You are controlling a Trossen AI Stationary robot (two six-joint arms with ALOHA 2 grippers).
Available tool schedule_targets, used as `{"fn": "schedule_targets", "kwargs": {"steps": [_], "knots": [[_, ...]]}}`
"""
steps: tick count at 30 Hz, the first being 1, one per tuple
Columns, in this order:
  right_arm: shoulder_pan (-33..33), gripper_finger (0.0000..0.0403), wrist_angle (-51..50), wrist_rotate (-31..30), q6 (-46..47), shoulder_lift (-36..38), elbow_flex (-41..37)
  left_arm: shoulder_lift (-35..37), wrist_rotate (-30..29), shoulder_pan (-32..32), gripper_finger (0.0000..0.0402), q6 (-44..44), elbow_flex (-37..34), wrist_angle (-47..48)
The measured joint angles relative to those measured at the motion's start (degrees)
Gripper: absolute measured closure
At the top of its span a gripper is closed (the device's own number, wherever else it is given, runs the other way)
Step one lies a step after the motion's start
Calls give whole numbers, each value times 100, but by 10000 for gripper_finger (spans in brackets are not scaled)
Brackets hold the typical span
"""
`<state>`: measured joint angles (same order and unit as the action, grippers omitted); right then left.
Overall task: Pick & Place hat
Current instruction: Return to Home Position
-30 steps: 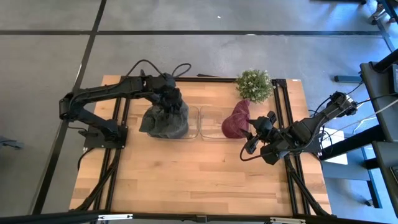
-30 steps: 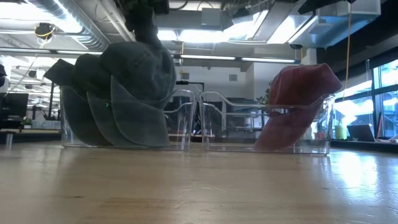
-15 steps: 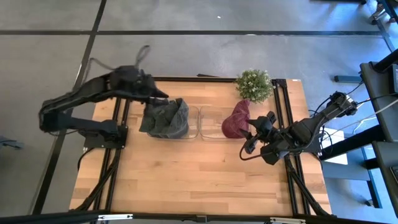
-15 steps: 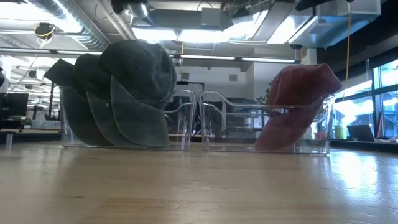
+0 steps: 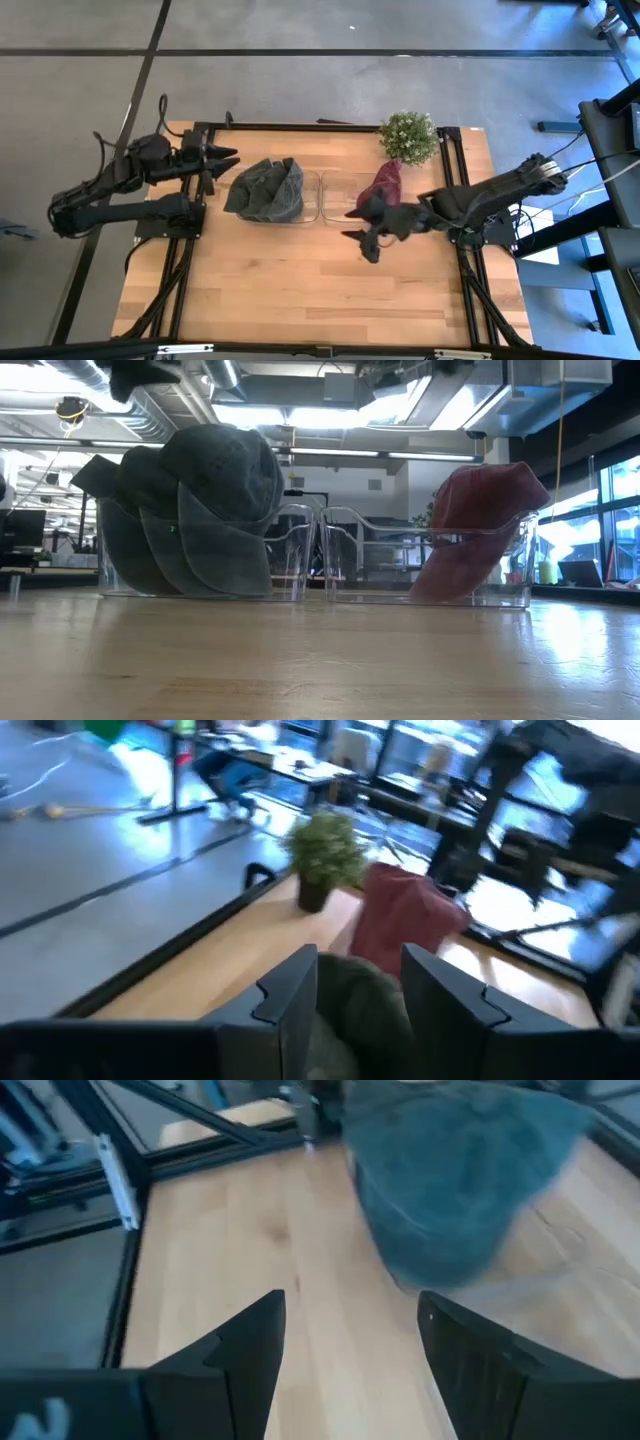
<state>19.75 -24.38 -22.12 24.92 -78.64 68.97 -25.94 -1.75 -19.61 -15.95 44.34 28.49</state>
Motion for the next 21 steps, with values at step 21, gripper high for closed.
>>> {"fn": "schedule_targets", "kwargs": {"steps": [21], "knots": [[-616, 175, 4723, 2369, -932, 1542, -3165, 2585, 424, 0, 263, -135, -1699, -829]]}}
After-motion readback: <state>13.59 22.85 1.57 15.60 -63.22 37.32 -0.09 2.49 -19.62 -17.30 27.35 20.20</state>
